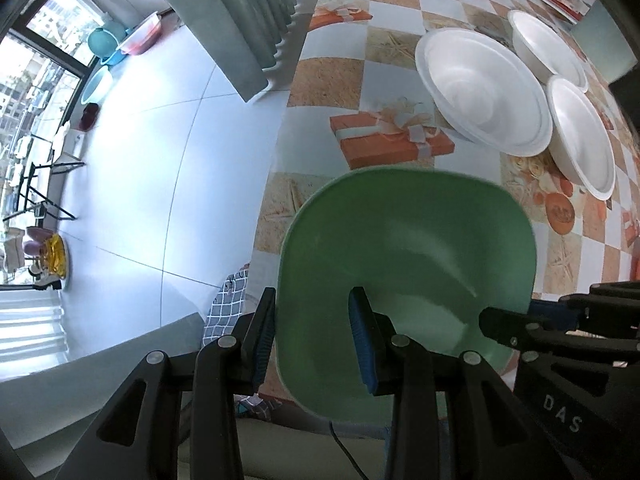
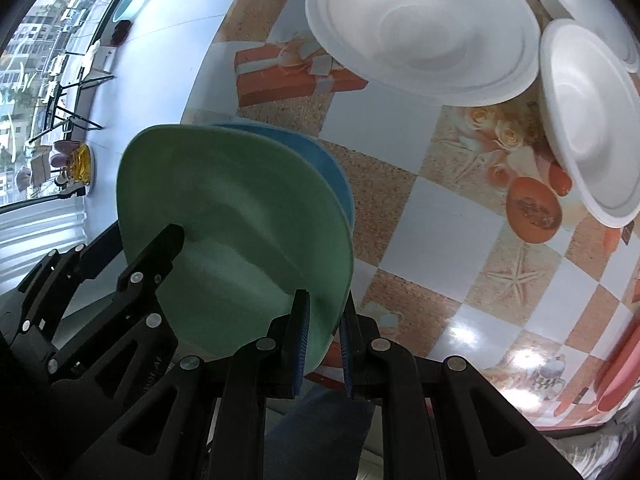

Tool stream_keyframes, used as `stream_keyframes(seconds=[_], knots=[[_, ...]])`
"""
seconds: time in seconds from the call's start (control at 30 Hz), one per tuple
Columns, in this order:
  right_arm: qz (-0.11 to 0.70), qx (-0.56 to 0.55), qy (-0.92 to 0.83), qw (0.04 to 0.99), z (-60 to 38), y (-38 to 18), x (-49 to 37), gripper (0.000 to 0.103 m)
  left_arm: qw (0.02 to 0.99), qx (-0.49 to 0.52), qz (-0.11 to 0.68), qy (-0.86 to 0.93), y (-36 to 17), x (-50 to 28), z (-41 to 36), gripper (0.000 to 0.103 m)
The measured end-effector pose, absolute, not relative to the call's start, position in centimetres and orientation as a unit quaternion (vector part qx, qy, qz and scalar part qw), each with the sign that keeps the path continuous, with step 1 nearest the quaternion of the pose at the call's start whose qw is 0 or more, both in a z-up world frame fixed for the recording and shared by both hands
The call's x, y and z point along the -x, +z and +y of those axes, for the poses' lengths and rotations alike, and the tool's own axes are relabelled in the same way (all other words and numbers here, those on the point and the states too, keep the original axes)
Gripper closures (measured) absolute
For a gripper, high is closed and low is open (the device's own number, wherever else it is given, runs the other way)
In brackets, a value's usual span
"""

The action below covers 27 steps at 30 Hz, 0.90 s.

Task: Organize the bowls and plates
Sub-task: 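Lift the green plate with both tools and lower it onto the blue plate, then open both tools to release the green plate, then move both tools toward the pink square plate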

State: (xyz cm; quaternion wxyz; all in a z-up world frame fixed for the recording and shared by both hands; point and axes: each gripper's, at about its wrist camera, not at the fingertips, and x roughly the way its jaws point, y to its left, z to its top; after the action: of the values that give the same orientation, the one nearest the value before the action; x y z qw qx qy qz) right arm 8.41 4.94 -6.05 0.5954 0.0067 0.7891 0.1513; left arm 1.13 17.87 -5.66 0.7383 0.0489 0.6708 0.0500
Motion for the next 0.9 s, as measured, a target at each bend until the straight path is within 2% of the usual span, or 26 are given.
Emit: stream_keyframes(seconds=[0.1,0.17,0.23,0.27,0.3,0.33,0.37,0.4,0.47,0.5,0.53,0.57,0.9], knots=[[0.788,-0.013,0.157,0.595,4.9,-6.0,-8.5,0.086,0.747,-0.045,0.662,0.050,-4.5,-0.6,17.8,0.055],[0.786,-0.010,0.155,0.598,4.3,-5.8,-8.6,0.086,0.753,-0.049,0.653,0.056,-4.3,-0.5,17.8,0.036],[0.783,-0.013,0.155,0.602,4.1,-5.4,-8.4,0.086,0.757,-0.049,0.649,0.058,-4.2,-0.4,17.8,0.023],[0.782,-0.016,0.153,0.604,3.6,-5.2,-8.4,0.083,0.760,-0.049,0.645,0.060,-4.1,-0.3,17.9,0.021],[0.781,-0.019,0.149,0.606,2.9,-5.0,-8.4,0.066,0.763,-0.048,0.642,0.061,-3.9,-0.3,17.9,0.020],[0.780,-0.020,0.143,0.609,2.3,-4.8,-8.3,0.056,0.765,-0.047,0.639,0.063,-3.8,-0.2,17.9,0.019],[0.778,-0.027,0.137,0.612,1.5,-4.6,-8.2,0.035,0.763,-0.047,0.641,0.073,-3.8,-0.3,18.0,0.019],[0.777,-0.035,0.134,0.614,0.8,-4.5,-8.1,0.020,0.757,-0.042,0.647,0.076,-3.9,-0.3,18.2,0.018],[0.775,-0.051,0.125,0.618,-0.8,-4.1,-8.0,0.008,0.750,-0.015,0.657,0.071,-4.0,-0.4,18.6,0.010],[0.773,-0.053,0.120,0.620,-1.5,-3.9,-8.0,0.006,0.750,-0.012,0.658,0.072,-3.9,-0.4,18.5,0.008],[0.771,-0.053,0.114,0.624,-2.3,-3.7,-8.0,0.006,0.750,-0.014,0.657,0.071,-3.8,-0.4,18.2,0.002],[0.769,-0.053,0.108,0.628,-3.2,-3.5,-7.9,0.006,0.753,-0.017,0.655,0.066,-3.5,-0.4,17.7,0.000],[0.751,-0.098,0.035,0.652,-12.1,-1.2,-4.7,0.006,0.746,-0.080,0.659,-0.054,-2.0,-1.2,9.3,0.000]])
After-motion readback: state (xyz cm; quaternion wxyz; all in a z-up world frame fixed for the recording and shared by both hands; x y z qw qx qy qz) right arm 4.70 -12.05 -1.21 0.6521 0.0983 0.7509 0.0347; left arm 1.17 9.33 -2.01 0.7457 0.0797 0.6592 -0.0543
